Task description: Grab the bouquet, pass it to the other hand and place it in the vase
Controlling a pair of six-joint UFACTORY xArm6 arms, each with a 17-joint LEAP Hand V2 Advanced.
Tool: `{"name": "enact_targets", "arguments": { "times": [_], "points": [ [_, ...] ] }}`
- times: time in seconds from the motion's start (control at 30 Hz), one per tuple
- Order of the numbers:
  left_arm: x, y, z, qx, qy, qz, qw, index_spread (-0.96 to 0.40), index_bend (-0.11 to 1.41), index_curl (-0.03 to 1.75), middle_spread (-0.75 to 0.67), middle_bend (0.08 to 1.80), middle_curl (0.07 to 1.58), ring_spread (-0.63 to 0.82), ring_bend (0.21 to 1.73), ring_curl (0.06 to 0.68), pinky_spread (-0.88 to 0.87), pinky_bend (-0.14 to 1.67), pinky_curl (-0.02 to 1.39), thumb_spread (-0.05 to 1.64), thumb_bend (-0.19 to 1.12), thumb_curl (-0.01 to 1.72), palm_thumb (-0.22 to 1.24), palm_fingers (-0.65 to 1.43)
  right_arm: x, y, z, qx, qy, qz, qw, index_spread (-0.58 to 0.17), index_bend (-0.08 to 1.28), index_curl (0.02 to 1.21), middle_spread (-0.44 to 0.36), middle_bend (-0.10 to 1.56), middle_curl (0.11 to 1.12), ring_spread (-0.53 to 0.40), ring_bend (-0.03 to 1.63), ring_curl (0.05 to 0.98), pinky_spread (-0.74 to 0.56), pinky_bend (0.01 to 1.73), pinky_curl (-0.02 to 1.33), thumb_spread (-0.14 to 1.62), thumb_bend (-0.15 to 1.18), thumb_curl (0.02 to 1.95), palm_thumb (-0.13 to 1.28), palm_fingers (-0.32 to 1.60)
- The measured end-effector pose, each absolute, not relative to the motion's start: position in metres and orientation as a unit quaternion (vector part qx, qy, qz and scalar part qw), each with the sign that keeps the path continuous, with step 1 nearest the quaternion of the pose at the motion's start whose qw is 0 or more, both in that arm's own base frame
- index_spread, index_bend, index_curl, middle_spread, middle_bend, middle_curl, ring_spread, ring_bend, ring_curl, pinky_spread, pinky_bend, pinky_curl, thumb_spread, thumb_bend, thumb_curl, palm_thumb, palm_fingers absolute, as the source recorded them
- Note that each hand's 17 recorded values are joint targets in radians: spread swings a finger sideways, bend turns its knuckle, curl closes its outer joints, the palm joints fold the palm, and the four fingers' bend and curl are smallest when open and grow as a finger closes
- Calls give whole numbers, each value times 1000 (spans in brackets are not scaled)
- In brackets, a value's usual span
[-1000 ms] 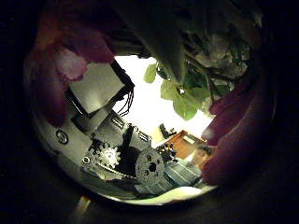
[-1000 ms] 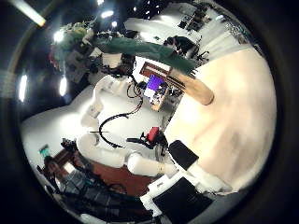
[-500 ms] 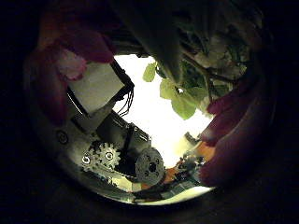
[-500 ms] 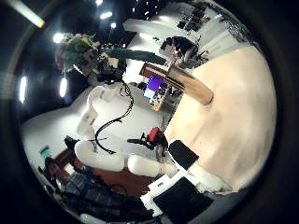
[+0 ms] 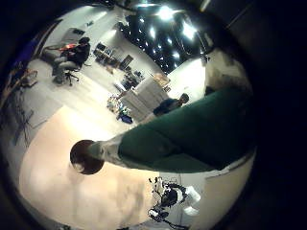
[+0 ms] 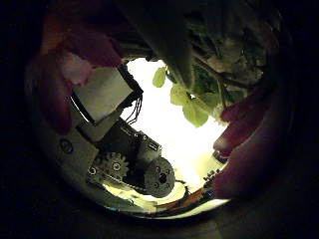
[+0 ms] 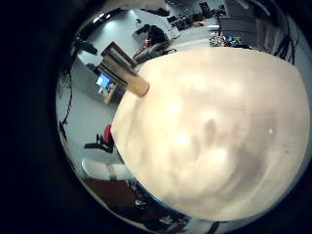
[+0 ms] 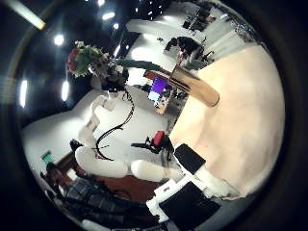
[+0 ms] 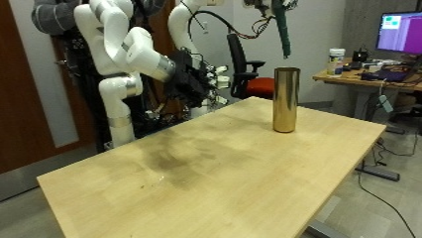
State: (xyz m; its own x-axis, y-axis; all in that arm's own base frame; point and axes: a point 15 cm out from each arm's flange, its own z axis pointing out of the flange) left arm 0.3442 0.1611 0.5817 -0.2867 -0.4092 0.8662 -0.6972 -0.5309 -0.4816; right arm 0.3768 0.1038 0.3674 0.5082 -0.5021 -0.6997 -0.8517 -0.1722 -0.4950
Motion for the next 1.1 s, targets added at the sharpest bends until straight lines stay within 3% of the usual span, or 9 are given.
{"name": "enact_targets", "arguments": {
  "times": [0.53, 0.8, 0.93, 0.97, 1.03, 1.1],
  "points": [
    [363, 173, 536, 600, -459, 638, 152, -723, 602, 1231, -524, 1127, 993, -396, 1470, 577, -560, 1179, 764, 422, -31, 831, 984, 1105, 380, 103, 357, -739, 462, 202, 447, -247, 153, 229, 229, 190, 288, 255, 504, 251, 456, 529, 306, 966, -27, 381, 673, -7],
    [373, 180, 514, 611, -456, 625, 170, -726, 542, 1237, -531, 1080, 1004, -406, 1456, 565, -586, 1211, 737, 674, -49, 700, 786, 1080, 380, 104, 354, -740, 460, 204, 446, -247, 154, 239, 229, 194, 295, 254, 508, 250, 457, 524, 303, 962, -25, 382, 683, -1],
    [380, 184, 502, 619, -456, 613, 185, -714, 399, 1235, -530, 1012, 996, -432, 1373, 532, -628, 1189, 680, 654, -51, 653, 720, 1006, 380, 101, 353, -740, 460, 201, 447, -248, 154, 242, 229, 191, 297, 254, 512, 251, 458, 522, 302, 961, -27, 384, 684, 2],
    [384, 184, 501, 619, -458, 610, 188, -702, 332, 1226, -525, 990, 985, -460, 1282, 507, -649, 1152, 655, 630, -50, 642, 705, 871, 380, 101, 353, -740, 460, 201, 447, -248, 154, 243, 229, 191, 298, 253, 513, 251, 458, 522, 302, 961, -27, 384, 685, 2],
    [385, 185, 500, 622, -464, 602, 188, -637, 260, 1189, -510, 899, 939, -472, 1144, 463, -660, 982, 591, 748, -55, 587, 615, 529, 380, 100, 353, -740, 460, 201, 448, -248, 163, 248, 229, 188, 297, 253, 510, 249, 458, 518, 301, 964, -26, 385, 687, 6],
    [388, 188, 497, 626, -466, 596, 191, -592, 291, 1172, -486, 831, 902, -408, 1055, 429, -600, 826, 537, 819, -48, 549, 577, 372, 381, 99, 354, -740, 461, 199, 448, -242, 165, 253, 228, 186, 296, 253, 508, 249, 458, 516, 300, 966, -27, 385, 687, 8]
  ]
}}
